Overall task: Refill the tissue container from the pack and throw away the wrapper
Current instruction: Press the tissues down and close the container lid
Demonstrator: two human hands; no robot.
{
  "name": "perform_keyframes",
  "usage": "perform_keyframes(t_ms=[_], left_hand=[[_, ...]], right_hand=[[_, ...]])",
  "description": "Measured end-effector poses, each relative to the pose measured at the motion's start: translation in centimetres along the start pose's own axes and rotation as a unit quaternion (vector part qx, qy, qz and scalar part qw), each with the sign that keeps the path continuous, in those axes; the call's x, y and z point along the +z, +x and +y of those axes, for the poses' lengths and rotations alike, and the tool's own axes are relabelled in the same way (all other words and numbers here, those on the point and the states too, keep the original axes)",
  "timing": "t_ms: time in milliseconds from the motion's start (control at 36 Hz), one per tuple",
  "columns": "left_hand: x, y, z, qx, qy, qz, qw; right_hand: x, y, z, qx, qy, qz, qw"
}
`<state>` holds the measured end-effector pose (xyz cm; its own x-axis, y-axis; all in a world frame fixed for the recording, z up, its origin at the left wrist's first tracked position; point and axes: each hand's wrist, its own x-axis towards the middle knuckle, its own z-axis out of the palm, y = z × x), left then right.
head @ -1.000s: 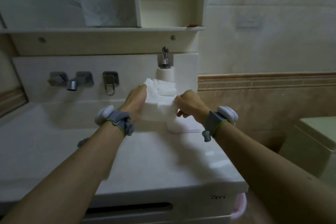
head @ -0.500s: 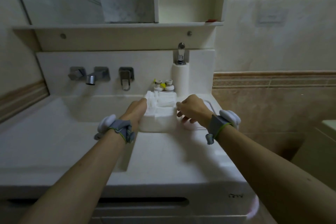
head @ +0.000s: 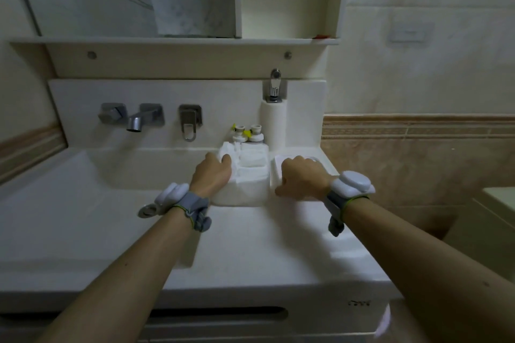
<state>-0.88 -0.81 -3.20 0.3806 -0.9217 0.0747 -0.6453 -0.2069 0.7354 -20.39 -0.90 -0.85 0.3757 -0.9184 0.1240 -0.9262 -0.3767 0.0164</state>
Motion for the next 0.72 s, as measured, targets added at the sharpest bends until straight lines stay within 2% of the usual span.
perform_keyframes(t_ms=[167, 250, 333, 389, 444, 528, 556, 611, 667, 722], left_hand=[[0.6, -0.6, 1.1, 0.005, -0.013, -0.017, 1.000], [1.3, -1.3, 2.1, 0.013, -0.020, -0.035, 0.999], [1.9, -1.6, 2.9, 0.023, -0.023, -0.050, 0.998], [2.0, -1.7, 3.6, 0.049, -0.018, -0.027, 0.998], [1.8, -2.1, 4.6, 0.098, -0.027, 0.031, 0.994], [0.9, -2.7, 6.9, 0.125, -0.104, 0.082, 0.983], [0.7, -2.6, 7.7, 0.107, -0.167, 0.068, 0.978], [0.8, -2.5, 9.0, 0.037, -0.319, -0.010, 0.947], [0.6, -3.2, 10.1, -0.039, -0.433, -0.115, 0.893], [0.6, -3.6, 10.6, -0.077, -0.500, -0.201, 0.839]], right_hand=[[-3.1, 0.7, 2.1, 0.034, 0.079, 0.135, 0.987], [-4.7, 1.0, 3.0, 0.068, 0.186, 0.200, 0.960], [-5.9, 1.0, 3.7, 0.060, 0.258, 0.256, 0.930], [-6.6, 0.8, 3.9, 0.050, 0.310, 0.271, 0.910], [-7.2, 0.3, 3.9, 0.043, 0.355, 0.288, 0.888], [-8.1, -0.5, 3.4, 0.037, 0.456, 0.290, 0.840], [-8.4, -0.7, 3.2, 0.034, 0.497, 0.281, 0.820], [-9.1, -1.1, 2.7, 0.035, 0.578, 0.253, 0.775], [-9.5, -1.4, 2.2, 0.045, 0.653, 0.227, 0.721], [-9.6, -1.7, 1.7, 0.048, 0.715, 0.194, 0.670]])
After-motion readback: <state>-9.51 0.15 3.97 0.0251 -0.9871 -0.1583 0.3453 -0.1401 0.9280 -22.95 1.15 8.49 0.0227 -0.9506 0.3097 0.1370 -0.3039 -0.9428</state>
